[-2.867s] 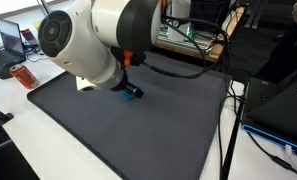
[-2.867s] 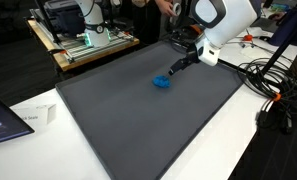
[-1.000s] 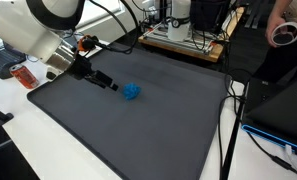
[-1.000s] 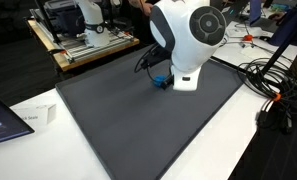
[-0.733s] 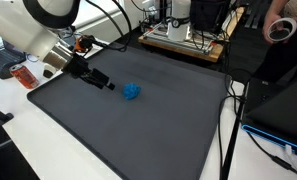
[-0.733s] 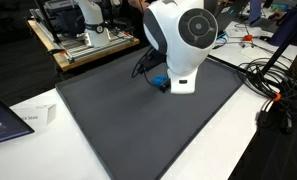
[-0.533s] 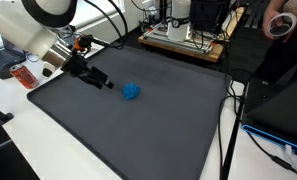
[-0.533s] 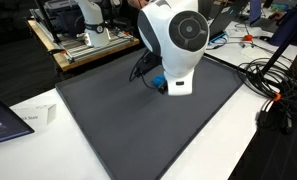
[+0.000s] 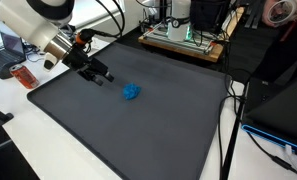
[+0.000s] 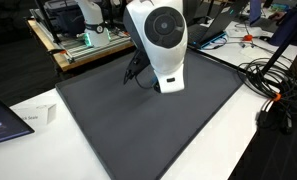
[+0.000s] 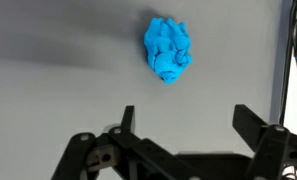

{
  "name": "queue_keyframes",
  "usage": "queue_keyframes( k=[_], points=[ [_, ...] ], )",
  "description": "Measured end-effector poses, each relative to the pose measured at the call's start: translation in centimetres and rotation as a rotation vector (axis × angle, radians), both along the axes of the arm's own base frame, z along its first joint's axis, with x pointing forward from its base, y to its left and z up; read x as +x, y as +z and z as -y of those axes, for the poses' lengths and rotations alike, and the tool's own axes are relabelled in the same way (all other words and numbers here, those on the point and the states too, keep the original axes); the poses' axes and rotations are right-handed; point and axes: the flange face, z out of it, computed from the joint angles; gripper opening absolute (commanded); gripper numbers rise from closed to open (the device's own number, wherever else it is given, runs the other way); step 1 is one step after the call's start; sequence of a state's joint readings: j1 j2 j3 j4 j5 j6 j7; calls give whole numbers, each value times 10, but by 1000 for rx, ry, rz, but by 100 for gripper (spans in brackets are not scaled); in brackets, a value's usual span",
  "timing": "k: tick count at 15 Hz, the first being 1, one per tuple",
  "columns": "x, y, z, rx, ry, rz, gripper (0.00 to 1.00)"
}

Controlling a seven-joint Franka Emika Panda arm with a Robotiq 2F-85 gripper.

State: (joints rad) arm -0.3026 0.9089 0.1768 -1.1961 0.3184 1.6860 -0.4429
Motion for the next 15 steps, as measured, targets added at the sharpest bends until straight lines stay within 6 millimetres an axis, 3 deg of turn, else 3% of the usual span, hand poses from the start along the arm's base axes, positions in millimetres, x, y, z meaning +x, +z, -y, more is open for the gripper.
queue_keyframes(
  k=[15],
  points=[
    [-86,1,13,-4,-23,197,100]
  ],
)
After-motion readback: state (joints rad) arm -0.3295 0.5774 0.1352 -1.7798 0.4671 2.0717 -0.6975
